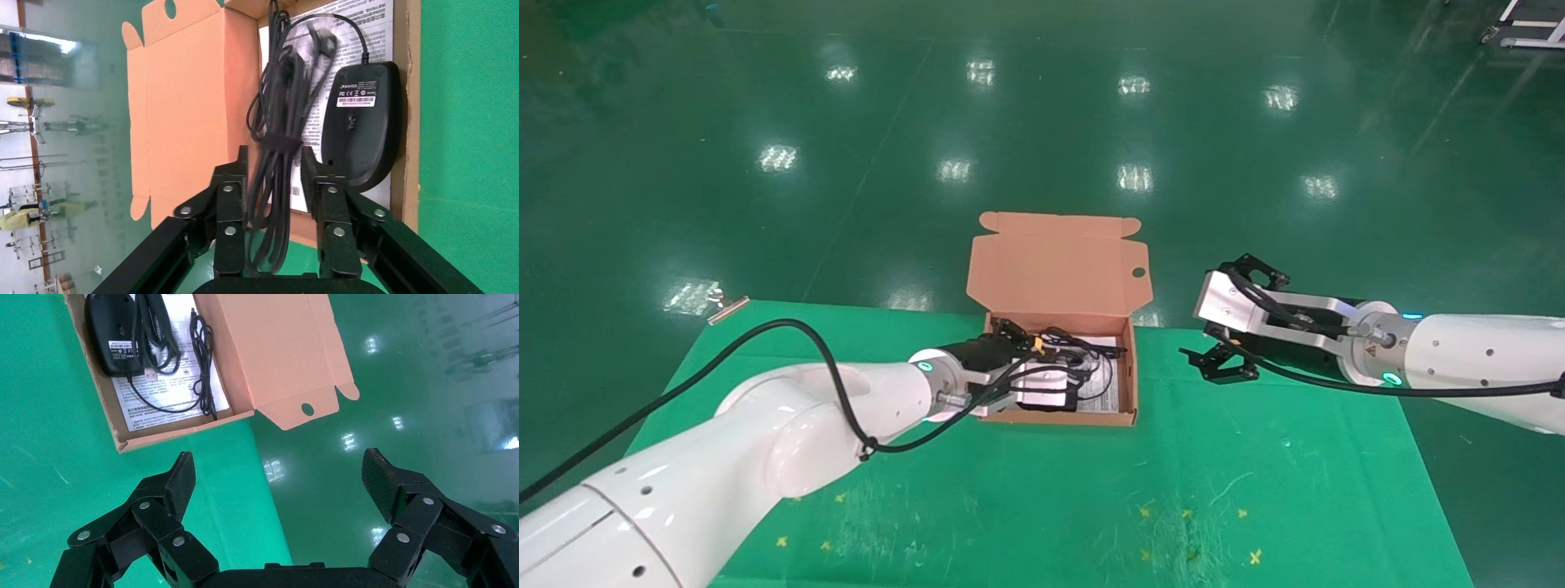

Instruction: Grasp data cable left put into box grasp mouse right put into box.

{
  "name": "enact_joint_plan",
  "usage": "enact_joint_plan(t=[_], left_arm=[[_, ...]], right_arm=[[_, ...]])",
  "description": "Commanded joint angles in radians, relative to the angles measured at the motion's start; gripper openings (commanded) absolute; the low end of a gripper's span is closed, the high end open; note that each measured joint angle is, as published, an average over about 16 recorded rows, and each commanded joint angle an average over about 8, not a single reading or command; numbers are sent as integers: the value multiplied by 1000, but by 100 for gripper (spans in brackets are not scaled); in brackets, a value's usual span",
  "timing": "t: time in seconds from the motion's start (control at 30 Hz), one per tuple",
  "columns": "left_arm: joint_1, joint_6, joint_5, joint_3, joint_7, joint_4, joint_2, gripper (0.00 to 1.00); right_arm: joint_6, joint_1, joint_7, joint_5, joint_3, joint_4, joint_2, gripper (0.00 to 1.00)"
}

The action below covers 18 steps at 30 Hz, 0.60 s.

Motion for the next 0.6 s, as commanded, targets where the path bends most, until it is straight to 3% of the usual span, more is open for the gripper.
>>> enact_joint_plan(t=[0.03,0.33,0.6], left_arm=[[3,2,2,-3,3,-3,-1,100],[-72,-40,-3,-40,-37,1,-43,100],[-169,-92,48,-79,-70,88,-59,100]], right_arm=[[-1,-2,-1,3,0,-3,-2,100],[11,47,-16,-6,23,16,20,100],[-29,118,-23,-50,27,24,32,100]])
